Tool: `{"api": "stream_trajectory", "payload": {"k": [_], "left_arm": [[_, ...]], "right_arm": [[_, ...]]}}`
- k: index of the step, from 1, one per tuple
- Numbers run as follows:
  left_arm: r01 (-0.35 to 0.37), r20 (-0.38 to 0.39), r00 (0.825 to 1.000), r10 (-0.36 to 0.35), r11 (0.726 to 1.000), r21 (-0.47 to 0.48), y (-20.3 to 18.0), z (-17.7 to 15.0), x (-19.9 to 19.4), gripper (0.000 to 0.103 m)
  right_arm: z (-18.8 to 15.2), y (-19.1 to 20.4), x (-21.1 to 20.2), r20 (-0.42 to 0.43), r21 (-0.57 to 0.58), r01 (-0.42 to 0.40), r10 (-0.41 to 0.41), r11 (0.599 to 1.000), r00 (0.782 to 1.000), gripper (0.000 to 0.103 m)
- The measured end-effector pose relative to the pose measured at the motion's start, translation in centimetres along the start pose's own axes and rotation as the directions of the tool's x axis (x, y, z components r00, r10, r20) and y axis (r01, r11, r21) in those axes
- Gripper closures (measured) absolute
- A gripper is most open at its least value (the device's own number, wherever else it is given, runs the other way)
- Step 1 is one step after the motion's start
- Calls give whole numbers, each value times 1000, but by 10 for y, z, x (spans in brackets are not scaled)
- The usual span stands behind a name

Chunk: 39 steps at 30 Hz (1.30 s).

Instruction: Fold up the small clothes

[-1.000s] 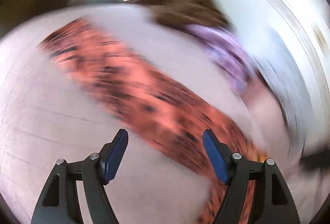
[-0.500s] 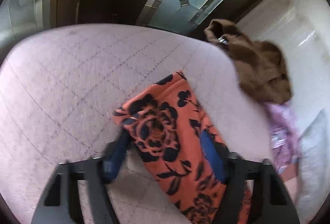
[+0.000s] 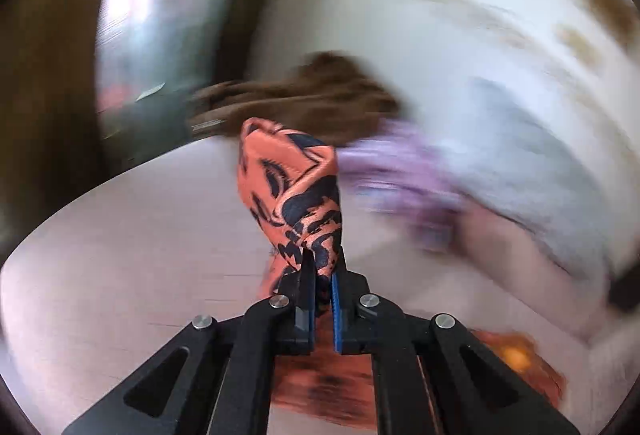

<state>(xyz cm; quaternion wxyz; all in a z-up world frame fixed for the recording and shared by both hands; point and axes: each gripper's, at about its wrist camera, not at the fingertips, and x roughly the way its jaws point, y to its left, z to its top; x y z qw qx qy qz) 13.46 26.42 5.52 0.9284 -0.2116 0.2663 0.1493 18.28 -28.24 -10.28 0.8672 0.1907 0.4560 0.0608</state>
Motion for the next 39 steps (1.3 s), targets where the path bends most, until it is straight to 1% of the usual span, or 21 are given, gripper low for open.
{"api": "stream_trajectory", "payload": {"k": [3,5,7,9,10,11,12,13,15,18,19,22,24,26,28,29,31,32,33,36,39], "left_arm": [[176,-29,984,-174,978,115,-99,-20,-16,97],[289,-78,957,-280,942,173,-164,-42,-23,97],[355,-118,934,-337,911,212,-212,-64,-22,96],[432,-247,894,-374,865,254,-263,-102,-6,92],[444,-313,880,-359,855,268,-278,-120,7,73],[453,-373,864,-339,846,281,-287,-134,21,38],[459,-446,842,-302,836,300,-292,-149,36,31],[438,-484,837,-255,842,315,-289,-164,48,32],[381,-465,859,-214,874,303,-264,-172,54,32],[334,-431,877,-213,915,227,-209,-160,51,32],[297,-402,895,-194,931,212,-184,-157,44,32],[203,-344,930,-130,962,183,-123,-149,33,32],[156,-337,937,-96,975,156,-90,-148,34,32],[114,-338,938,-74,988,100,-60,-148,34,32],[88,-339,938,-66,995,51,-35,-150,33,32],[76,-343,937,-61,997,31,-22,-152,33,32],[71,-347,936,-61,997,15,-12,-154,36,32],[68,-349,935,-60,998,11,-9,-155,37,32],[69,-352,934,-62,998,9,-9,-156,41,32],[80,-342,936,-77,997,-6,-10,-155,43,32],[82,-335,939,-81,997,-11,-11,-152,41,32]], "right_arm": [[1,-2,-4,21,25,-23,22,999,1000,17],[3,-6,-6,27,41,-38,37,998,999,17],[5,-10,-10,39,59,-51,49,997,998,17],[7,-15,-13,52,74,-55,51,996,997,17],[9,-17,-15,55,85,-62,58,994,997,17],[11,-22,-17,59,104,-75,69,992,996,17],[14,-25,-17,59,116,-78,72,990,996,17],[16,-27,-17,56,128,-81,74,988,996,17],[23,-32,-17,48,160,-117,111,980,993,17],[36,-29,-14,42,173,-180,175,968,984,17],[43,-25,-9,34,173,-199,196,965,980,17],[63,-8,12,7,178,-242,245,954,970,17],[75,9,30,-23,170,-252,259,953,965,17],[81,29,61,-127,173,-203,226,964,966,18],[79,41,87,-216,175,-135,172,975,961,30],[74,46,102,-279,182,-86,135,980,951,37],[72,52,103,-268,192,-22,74,981,961,49],[72,56,102,-267,186,-13,63,983,962,84],[72,61,101,-279,181,-10,61,983,958,95],[78,85,85,-251,62,28,-12,998,968,97],[97,113,47,-127,-53,37,-44,998,991,97]]}}
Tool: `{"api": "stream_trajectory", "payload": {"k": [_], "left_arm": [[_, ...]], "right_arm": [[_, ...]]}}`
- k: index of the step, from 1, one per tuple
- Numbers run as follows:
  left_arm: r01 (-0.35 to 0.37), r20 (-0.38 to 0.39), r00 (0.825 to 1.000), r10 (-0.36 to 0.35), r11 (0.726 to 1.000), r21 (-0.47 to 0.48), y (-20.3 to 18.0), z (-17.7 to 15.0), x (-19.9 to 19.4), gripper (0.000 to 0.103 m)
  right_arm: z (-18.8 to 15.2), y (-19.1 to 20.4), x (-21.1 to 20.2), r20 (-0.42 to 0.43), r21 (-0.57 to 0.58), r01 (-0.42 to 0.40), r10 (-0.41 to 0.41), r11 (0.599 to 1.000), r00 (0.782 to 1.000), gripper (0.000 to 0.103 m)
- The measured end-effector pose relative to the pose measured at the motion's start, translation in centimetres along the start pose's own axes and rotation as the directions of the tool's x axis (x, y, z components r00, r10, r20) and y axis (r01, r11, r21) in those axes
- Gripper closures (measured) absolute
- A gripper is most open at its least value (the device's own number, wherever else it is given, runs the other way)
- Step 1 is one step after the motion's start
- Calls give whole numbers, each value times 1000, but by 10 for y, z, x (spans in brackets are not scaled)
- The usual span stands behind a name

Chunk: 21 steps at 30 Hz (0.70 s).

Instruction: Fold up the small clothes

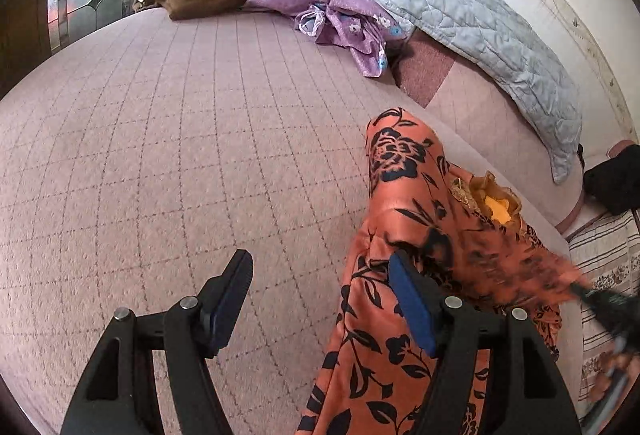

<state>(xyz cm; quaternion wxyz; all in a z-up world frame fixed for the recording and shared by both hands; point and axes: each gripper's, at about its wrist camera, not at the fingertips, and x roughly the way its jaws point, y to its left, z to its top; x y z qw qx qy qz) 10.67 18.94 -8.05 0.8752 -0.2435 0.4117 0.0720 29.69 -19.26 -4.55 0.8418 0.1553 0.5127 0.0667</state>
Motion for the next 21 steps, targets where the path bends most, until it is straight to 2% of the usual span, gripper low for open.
{"api": "stream_trajectory", "payload": {"k": [2,4,6,8,10,11,13,14,15,16,17,18,19,20,21], "left_arm": [[3,7,1000,-3,1000,2,-1,2,-2,32],[4,12,1000,-4,1000,14,-3,4,-1,32],[-3,5,1000,3,1000,22,-8,9,5,32],[2,-17,1000,-2,999,33,-18,15,15,32],[7,-36,999,-4,998,59,-34,20,27,32],[12,-51,999,-8,997,71,-40,22,32,32],[24,-81,997,-15,994,104,-57,28,47,32],[10,-82,997,0,992,122,-63,31,53,32],[-4,-93,996,17,989,145,-68,32,62,32],[-14,-114,993,33,986,165,-72,32,72,32],[-46,-150,986,75,981,188,-72,30,87,38],[-69,-179,978,106,977,203,-71,28,98,50],[-93,-166,977,133,970,225,-71,27,100,62],[-82,-145,982,122,965,251,-73,26,98,73],[-54,-160,982,96,967,250,-75,26,97,82]], "right_arm": [[13,8,-29,114,-52,46,-40,998,993,97],[21,3,-55,226,-72,122,-103,990,969,97],[27,-18,-56,267,-54,168,-148,984,952,94],[30,-49,-32,205,-13,136,-130,991,970,93],[26,-77,10,72,32,114,-116,993,991,93],[20,-89,34,-16,39,106,-105,994,994,93],[10,-103,51,-59,57,97,-93,994,994,92],[6,-108,50,-37,76,68,-66,995,997,84],[5,-111,47,-22,96,35,-33,995,999,61],[5,-114,43,-15,123,-17,19,992,1000,43],[3,-118,38,1,138,-52,53,989,999,27],[4,-120,31,29,139,-62,58,988,998,27],[6,-123,23,55,134,-50,43,990,998,27],[6,-129,16,72,139,-60,50,988,996,27],[6,-133,14,78,150,-79,68,986,995,27]]}}
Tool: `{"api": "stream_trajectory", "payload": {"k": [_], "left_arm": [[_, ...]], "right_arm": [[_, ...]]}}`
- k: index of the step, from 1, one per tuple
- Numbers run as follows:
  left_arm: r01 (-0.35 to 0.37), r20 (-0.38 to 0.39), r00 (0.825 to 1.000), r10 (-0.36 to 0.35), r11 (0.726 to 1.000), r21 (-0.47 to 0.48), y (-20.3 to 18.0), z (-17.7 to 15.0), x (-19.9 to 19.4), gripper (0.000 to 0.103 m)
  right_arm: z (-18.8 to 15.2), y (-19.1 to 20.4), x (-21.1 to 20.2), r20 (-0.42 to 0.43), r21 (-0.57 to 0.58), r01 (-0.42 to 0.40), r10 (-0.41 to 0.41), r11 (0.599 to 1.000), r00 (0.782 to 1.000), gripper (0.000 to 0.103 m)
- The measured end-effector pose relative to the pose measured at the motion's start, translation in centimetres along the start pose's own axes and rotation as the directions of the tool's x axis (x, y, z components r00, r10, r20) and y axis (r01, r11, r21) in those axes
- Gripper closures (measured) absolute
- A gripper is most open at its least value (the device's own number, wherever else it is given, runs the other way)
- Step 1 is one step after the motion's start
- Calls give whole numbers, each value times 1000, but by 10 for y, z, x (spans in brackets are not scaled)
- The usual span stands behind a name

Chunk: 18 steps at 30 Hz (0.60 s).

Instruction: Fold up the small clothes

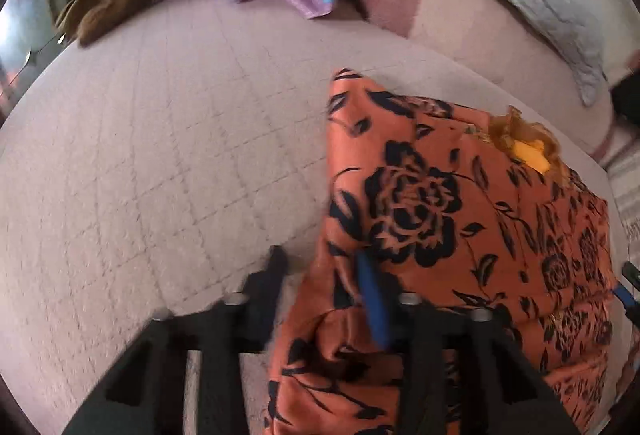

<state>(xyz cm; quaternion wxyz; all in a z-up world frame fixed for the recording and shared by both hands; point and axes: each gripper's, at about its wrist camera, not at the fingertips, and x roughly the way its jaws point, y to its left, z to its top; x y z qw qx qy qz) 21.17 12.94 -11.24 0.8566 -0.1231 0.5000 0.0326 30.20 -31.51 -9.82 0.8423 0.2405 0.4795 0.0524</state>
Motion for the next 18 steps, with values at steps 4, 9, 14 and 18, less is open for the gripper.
{"api": "stream_trajectory", "payload": {"k": [4,9,14,18], "left_arm": [[-16,-8,1000,16,1000,7,-4,1,-5,90],[16,65,998,-14,1000,-24,0,16,-21,65],[94,91,992,-88,993,-65,5,39,-11,35],[67,16,998,-66,996,-54,4,46,19,47]], "right_arm": [[2,-10,28,-122,-35,44,-48,998,991,65],[20,-24,-9,-35,18,-21,22,1000,999,25],[59,-53,-10,49,77,-39,35,996,998,12],[77,-66,37,-50,99,-44,49,994,998,32]]}}
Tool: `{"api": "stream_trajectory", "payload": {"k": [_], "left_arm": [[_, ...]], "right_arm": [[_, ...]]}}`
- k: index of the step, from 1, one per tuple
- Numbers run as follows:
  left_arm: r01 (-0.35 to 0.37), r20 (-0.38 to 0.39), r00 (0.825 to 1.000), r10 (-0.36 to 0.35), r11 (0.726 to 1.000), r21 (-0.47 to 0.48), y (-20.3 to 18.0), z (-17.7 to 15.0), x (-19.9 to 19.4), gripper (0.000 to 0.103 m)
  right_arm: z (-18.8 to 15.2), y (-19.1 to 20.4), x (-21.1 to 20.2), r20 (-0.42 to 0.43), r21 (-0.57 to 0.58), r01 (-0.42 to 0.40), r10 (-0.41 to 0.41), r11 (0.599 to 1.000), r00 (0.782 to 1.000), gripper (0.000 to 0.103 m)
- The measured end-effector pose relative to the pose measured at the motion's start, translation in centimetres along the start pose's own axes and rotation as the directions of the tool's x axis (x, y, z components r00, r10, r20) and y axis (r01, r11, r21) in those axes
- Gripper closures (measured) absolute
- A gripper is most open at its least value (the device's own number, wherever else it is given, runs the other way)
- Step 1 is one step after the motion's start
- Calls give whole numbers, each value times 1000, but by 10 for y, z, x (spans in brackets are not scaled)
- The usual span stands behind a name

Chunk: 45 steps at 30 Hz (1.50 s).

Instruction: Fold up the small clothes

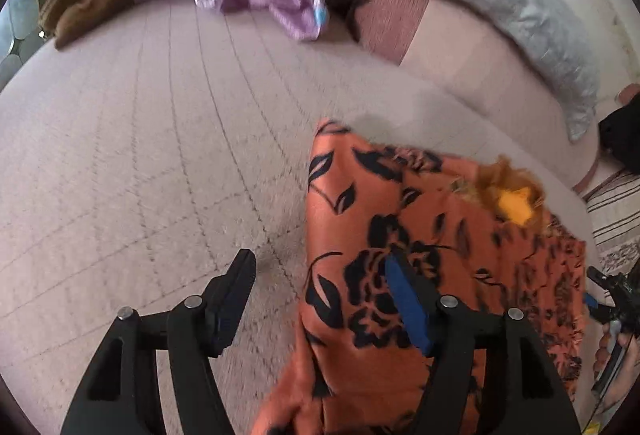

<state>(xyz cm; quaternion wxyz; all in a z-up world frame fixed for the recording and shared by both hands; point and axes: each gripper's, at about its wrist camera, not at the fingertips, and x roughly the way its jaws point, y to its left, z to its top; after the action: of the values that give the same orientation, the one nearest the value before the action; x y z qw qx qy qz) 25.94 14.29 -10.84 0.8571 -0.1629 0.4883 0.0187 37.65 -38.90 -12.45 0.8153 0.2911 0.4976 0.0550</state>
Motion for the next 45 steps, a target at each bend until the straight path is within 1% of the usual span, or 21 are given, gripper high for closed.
{"api": "stream_trajectory", "payload": {"k": [1,2,3,5,6,7,8,9,11,12,14,16,19,22,27,30,33,35,37,39,45], "left_arm": [[-7,6,1000,7,1000,25,-3,1,2,95],[10,1,1000,-10,999,52,-9,5,-1,96],[9,43,999,-12,998,61,-11,6,-9,96],[20,114,993,-29,997,77,-16,8,-23,96],[4,123,992,-14,997,79,-16,8,-19,96],[-25,87,996,18,996,80,-13,7,-4,96],[-42,16,999,41,997,59,-5,4,19,93],[-40,49,998,37,997,58,-4,3,19,91],[-69,65,996,63,993,93,-11,3,10,90],[-77,71,995,70,992,104,-13,3,5,87],[-80,68,995,73,991,104,-10,0,-5,68],[-49,77,996,41,993,109,-5,-7,-20,55],[-39,107,994,25,990,138,4,-33,-54,49],[15,95,995,-23,996,84,28,-76,-93,40],[57,40,998,-57,998,4,53,-149,-129,40],[69,-1,998,-69,997,-32,60,-192,-145,40],[70,1,998,-70,996,-49,58,-223,-158,39],[66,-9,998,-66,995,-72,54,-234,-162,38],[79,-12,997,-81,991,-104,51,-246,-166,38],[62,-19,998,-65,990,-123,49,-255,-170,38],[35,-67,997,-44,992,-121,42,-276,-173,38]], "right_arm": [[3,1,13,-37,8,-25,25,1000,999,51],[4,6,21,-76,-11,-26,25,1000,997,74],[4,16,25,-93,-57,2,-7,998,996,84],[5,33,14,-48,-130,47,-54,990,997,86],[7,35,4,2,-127,50,-50,991,999,88],[9,29,1,32,-109,70,-67,992,997,91],[13,24,7,28,-95,108,-106,990,994,91],[14,8,24,-30,-58,146,-147,988,989,88],[13,-9,26,-23,12,74,-74,997,997,82],[13,-12,17,1,49,39,-39,998,999,61],[12,-12,2,36,44,35,-37,998,999,20],[3,-12,-20,97,34,41,-44,999,994,20],[-22,-15,-45,77,16,-27,25,1000,997,20],[-62,-22,-62,36,-15,-54,55,998,998,20],[-144,-58,-105,-55,2,-61,61,998,997,21],[-183,-67,-135,-60,-14,-90,89,996,994,21],[-212,-71,-153,-73,20,-126,127,992,989,21],[-233,-80,-165,-103,51,-156,161,986,982,22],[-249,-76,-169,-132,47,-180,185,983,974,30],[-262,-74,-170,-154,38,-172,176,984,972,44],[-285,-86,-176,-142,80,-170,180,982,973,48]]}}
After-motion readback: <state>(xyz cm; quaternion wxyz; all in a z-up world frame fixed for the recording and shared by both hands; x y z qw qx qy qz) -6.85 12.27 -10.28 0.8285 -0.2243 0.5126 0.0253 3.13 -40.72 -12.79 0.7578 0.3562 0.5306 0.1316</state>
